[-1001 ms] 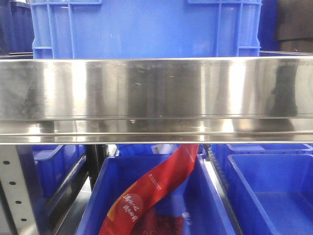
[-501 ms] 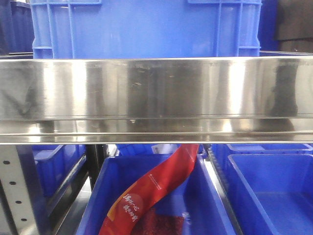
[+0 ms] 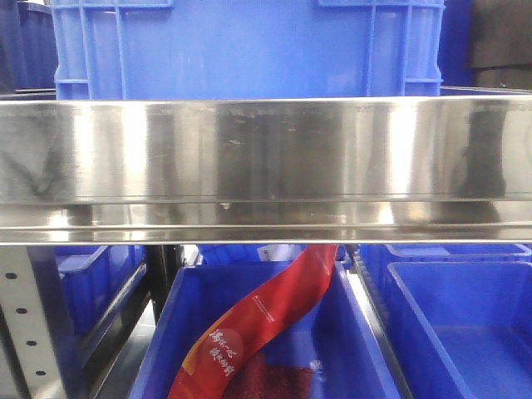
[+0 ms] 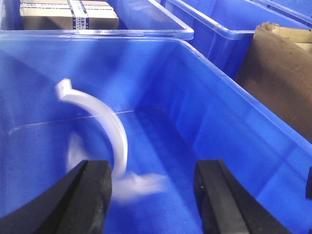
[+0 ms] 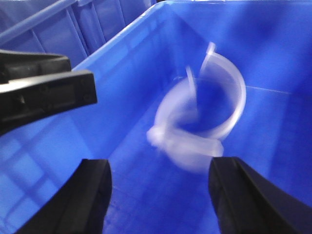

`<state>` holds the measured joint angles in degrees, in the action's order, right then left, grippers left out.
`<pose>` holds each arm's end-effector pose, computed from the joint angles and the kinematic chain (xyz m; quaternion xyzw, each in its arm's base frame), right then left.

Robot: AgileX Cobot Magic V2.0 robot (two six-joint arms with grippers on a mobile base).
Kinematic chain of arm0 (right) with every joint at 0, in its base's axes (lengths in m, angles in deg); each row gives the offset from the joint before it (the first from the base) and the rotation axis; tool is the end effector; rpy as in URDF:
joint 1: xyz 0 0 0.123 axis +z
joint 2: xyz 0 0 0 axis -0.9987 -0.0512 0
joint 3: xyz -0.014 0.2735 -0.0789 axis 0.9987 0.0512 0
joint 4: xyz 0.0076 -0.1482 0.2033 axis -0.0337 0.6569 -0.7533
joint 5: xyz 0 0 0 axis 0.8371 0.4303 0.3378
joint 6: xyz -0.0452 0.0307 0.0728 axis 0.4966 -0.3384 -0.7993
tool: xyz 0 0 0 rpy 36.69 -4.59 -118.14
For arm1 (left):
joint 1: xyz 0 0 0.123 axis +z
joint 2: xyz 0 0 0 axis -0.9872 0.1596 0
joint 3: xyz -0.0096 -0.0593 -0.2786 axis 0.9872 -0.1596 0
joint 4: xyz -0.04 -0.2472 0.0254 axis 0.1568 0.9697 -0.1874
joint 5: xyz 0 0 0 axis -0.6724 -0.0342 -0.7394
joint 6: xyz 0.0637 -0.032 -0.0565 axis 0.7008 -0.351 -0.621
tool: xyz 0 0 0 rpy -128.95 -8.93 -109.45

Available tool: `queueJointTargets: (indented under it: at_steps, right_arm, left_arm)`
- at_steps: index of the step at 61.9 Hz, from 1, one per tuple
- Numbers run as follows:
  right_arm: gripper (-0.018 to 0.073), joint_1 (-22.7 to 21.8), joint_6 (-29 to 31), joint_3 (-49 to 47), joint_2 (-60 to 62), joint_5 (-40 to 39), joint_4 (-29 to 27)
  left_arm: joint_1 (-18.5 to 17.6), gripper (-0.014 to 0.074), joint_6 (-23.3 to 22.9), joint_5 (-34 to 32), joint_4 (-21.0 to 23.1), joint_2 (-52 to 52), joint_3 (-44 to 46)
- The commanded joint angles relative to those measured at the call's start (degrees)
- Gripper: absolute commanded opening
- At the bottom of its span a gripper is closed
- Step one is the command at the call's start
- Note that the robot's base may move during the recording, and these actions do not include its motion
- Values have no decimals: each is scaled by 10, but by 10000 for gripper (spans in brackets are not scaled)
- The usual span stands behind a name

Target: Grab PVC pipe and place in blue bin

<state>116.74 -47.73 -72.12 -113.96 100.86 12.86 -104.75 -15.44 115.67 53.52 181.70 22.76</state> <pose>0.3117 0.1949 0.4214 -0.1513 0.8224 0.2709 0.4768 0.3599 -0.1640 0.4320 0.1021 0.8220 -0.1875 0.5280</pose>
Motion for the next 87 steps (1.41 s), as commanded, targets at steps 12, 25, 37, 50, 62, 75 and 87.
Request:
queueJointTargets:
  at_steps: [12, 25, 37, 50, 62, 75, 87]
  right_arm:
    - [19, 0, 2, -16, 3, -1, -4]
    - [-169, 0, 2, -21, 3, -5, -4]
    - [-168, 0, 2, -21, 38, 35, 11]
    - [-168, 0, 2, -8, 113, 45, 156]
    - [-168, 0, 2, 60, 180, 15, 180]
    - [-168, 0, 0, 259, 265, -88, 175]
    - [-168, -3, -28, 419, 392, -215, 173]
  left_arm:
    - [3, 121, -2, 43, 1, -20, 6]
    - [3, -111, -2, 69, -33, -50, 6]
    - [3, -111, -2, 114, -37, -88, 6]
    - [3, -111, 0, 108, -61, -171, -24]
    - [3, -111, 0, -6, -64, -284, -175]
    - [3, -111, 0, -177, -64, -397, -396]
    - [3, -111, 0, -298, -64, -516, -587]
